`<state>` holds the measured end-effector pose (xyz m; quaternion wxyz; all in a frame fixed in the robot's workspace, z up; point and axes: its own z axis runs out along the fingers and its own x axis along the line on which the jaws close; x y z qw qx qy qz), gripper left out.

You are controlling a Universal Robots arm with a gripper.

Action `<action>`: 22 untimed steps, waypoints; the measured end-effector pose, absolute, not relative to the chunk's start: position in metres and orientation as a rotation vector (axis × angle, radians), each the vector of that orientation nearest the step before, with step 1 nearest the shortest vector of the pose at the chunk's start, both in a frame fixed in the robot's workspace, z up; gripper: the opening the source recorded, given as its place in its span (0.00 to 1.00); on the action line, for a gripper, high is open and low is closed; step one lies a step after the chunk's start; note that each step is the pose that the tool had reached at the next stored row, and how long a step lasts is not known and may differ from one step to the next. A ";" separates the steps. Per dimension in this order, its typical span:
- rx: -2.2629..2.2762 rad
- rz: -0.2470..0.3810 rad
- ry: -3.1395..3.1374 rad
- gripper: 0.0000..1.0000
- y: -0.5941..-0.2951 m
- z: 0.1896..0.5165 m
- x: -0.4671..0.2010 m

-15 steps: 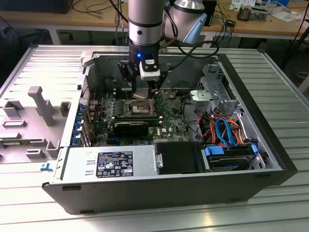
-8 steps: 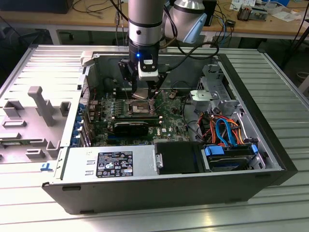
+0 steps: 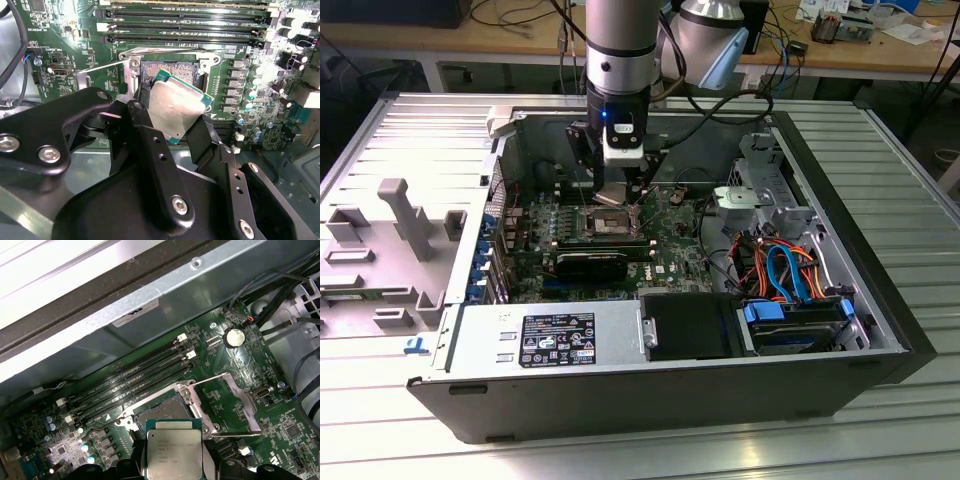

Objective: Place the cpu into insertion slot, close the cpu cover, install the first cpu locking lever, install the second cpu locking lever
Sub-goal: 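Place the cpu into insertion slot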

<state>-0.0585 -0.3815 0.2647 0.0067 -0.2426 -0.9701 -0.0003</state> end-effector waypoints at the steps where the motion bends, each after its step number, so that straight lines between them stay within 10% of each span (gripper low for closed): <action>1: -0.772 -0.001 -3.031 0.54 -0.382 0.265 -0.059; 22: -1.023 0.000 -2.957 0.54 -0.382 0.264 -0.058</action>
